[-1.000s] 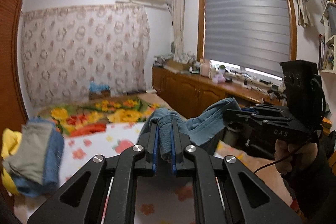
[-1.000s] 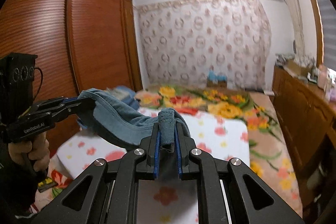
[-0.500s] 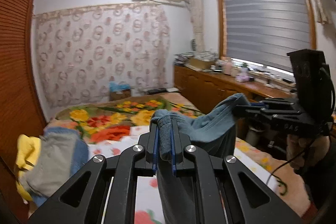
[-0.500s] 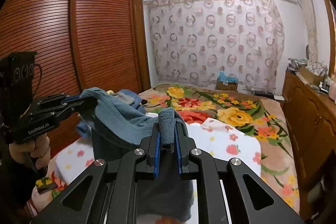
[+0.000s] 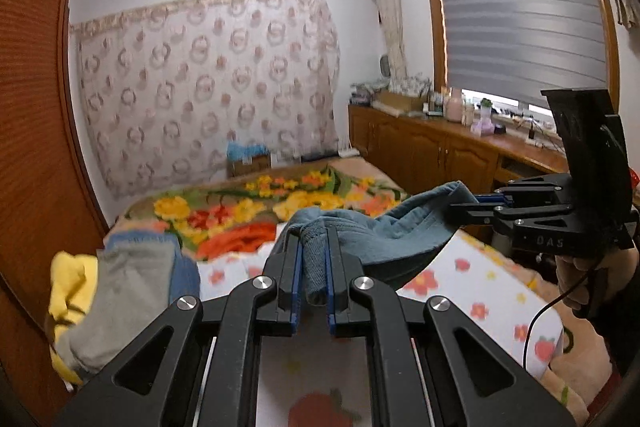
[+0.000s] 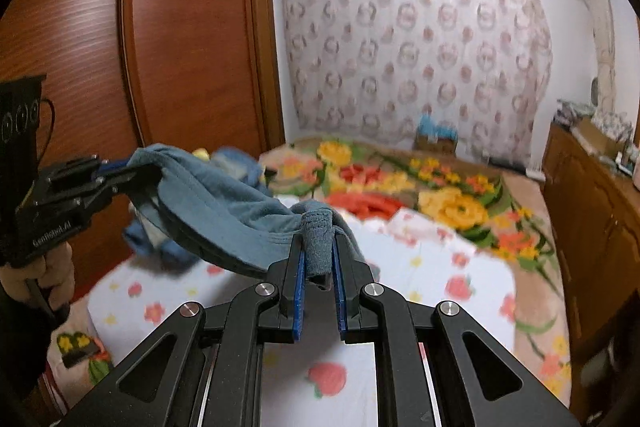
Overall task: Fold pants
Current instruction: 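Carry the lifted hem with both tools over the shorts toward the waistband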
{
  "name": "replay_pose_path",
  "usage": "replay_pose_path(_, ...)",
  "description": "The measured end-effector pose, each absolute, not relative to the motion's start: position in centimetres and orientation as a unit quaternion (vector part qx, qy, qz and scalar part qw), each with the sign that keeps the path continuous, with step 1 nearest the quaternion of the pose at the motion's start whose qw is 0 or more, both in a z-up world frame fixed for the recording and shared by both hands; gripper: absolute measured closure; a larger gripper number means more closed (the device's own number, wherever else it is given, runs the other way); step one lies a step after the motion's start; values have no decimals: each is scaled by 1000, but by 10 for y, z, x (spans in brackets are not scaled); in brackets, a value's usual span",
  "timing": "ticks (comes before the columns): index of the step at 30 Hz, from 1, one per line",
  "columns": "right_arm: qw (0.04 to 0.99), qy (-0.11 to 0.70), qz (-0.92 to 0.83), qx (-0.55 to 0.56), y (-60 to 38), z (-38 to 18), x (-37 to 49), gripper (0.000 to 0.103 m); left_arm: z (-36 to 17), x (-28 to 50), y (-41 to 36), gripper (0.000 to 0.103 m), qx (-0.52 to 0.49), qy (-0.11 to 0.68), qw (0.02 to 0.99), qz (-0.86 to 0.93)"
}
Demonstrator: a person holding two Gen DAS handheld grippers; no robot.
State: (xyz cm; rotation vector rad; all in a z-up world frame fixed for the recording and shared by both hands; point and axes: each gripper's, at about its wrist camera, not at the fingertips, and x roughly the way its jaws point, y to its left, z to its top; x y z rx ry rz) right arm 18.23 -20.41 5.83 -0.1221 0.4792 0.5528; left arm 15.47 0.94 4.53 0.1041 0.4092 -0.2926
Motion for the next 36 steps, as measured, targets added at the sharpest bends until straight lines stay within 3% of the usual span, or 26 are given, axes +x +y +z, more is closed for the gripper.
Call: replay_pose_path(36,910,296,283,-67,-199,25,131,90,-17,75,8,93,20,249,951,-180)
